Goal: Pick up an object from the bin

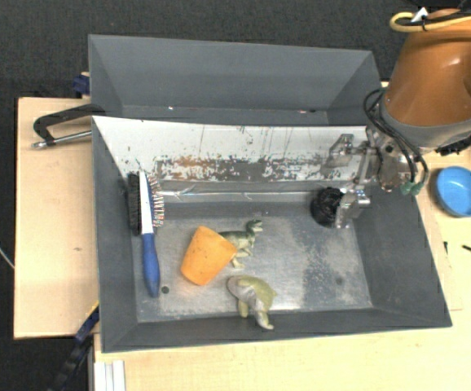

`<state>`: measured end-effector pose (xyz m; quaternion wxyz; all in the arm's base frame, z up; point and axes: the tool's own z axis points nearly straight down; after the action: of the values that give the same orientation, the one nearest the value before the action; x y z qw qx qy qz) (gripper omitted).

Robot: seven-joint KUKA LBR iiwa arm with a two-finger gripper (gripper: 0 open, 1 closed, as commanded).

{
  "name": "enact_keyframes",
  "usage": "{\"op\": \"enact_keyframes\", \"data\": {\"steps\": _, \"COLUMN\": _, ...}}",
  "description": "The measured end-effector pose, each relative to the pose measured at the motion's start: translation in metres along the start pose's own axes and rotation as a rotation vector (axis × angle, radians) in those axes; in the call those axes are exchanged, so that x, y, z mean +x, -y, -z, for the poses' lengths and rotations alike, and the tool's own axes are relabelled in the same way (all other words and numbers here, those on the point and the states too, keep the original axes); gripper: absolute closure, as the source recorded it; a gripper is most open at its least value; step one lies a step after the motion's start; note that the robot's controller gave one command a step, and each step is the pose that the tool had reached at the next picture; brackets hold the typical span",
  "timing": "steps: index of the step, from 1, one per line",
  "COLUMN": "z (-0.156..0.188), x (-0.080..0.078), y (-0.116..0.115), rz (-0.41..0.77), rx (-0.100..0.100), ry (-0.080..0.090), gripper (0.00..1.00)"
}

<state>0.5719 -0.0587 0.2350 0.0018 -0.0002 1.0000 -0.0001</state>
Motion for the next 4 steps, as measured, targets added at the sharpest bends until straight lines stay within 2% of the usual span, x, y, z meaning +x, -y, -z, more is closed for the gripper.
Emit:
{"op": "enact_keyframes", "data": {"steps": 1, "z": -0.013, "x": -0.021, "y": -0.016, "rz": 0.302, "rx": -0.001, "ry": 0.003, "gripper": 0.0}}
{"op": "enact_keyframes", "data": {"steps": 2, "z": -0.158, "x": -0.025, "y": 0.058, "rz": 0.298, "rx": -0.007, "ry": 0.008, "gripper": 0.0}}
{"op": "enact_keyframes", "data": {"steps": 3, "z": -0.126, "x": -0.037, "y": 0.088, "rz": 0.149, "rx": -0.008, "ry": 0.025, "gripper": 0.0}}
{"op": "enact_keyframes", "data": {"steps": 4, "z": -0.126, "x": -0.038, "y": 0.083, "rz": 0.151, "rx": -0.015, "ry": 0.026, "gripper": 1.0}}
